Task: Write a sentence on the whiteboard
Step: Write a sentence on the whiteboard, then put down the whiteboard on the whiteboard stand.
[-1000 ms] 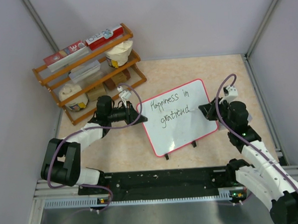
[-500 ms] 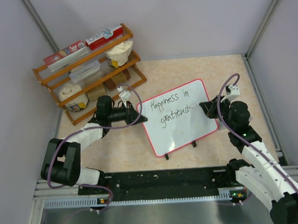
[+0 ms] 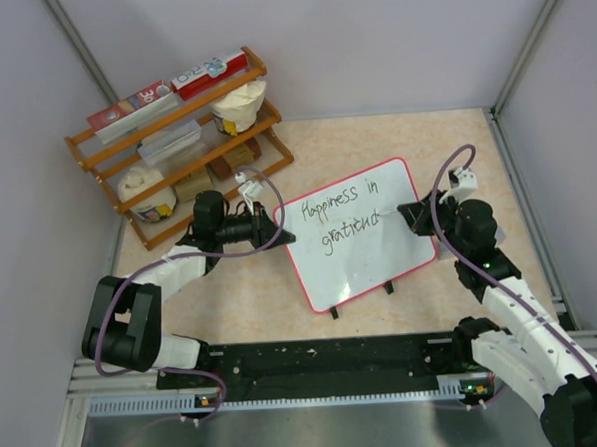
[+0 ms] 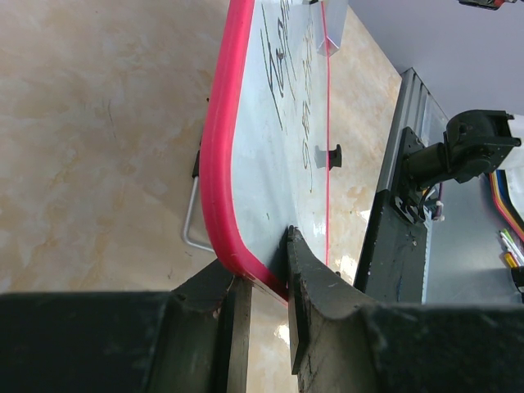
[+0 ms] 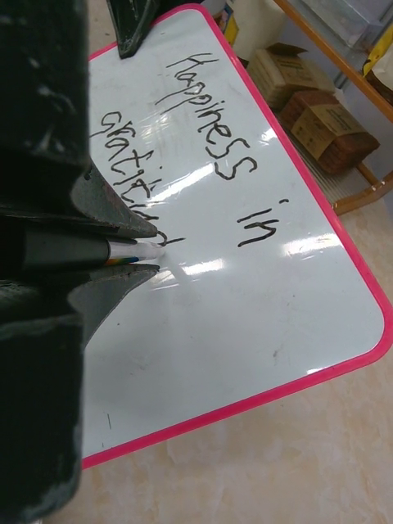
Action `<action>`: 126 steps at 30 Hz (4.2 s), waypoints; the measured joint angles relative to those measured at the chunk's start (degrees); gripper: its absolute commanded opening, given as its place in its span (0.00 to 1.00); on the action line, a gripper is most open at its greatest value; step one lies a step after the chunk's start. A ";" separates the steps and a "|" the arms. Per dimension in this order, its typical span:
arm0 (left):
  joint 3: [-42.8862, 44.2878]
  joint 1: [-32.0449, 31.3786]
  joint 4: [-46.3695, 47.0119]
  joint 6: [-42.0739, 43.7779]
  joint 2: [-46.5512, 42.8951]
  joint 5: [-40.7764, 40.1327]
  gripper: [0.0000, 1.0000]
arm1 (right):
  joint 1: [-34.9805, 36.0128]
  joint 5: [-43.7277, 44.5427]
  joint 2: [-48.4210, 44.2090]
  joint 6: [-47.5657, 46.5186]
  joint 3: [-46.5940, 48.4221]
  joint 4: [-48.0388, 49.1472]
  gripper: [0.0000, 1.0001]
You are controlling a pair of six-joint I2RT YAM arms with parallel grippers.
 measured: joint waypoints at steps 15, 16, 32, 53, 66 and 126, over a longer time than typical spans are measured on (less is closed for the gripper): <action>0.00 0.00 -0.04 -0.02 0.02 -0.09 0.00 | 0.00 1.25 0.13 -0.02 0.00 -0.17 0.00; 0.00 0.00 -0.04 -0.02 0.02 -0.09 0.00 | 0.00 1.42 0.09 -0.02 0.00 -0.24 0.00; 0.00 0.00 -0.02 -0.04 0.09 -0.09 0.00 | 0.00 4.79 -0.07 0.02 0.76 -1.27 0.00; 0.00 0.00 -0.04 -0.04 0.11 -0.09 0.00 | 0.00 0.42 1.95 0.11 1.64 -0.24 0.00; 0.00 0.00 -0.04 -0.04 0.11 -0.09 0.00 | 0.00 0.39 -1.36 -0.50 -0.15 -3.72 0.00; -8.22 -1.40 -3.69 9.09 -15.41 -13.73 0.99 | 0.00 -5.92 -13.81 3.06 0.00 -8.24 0.00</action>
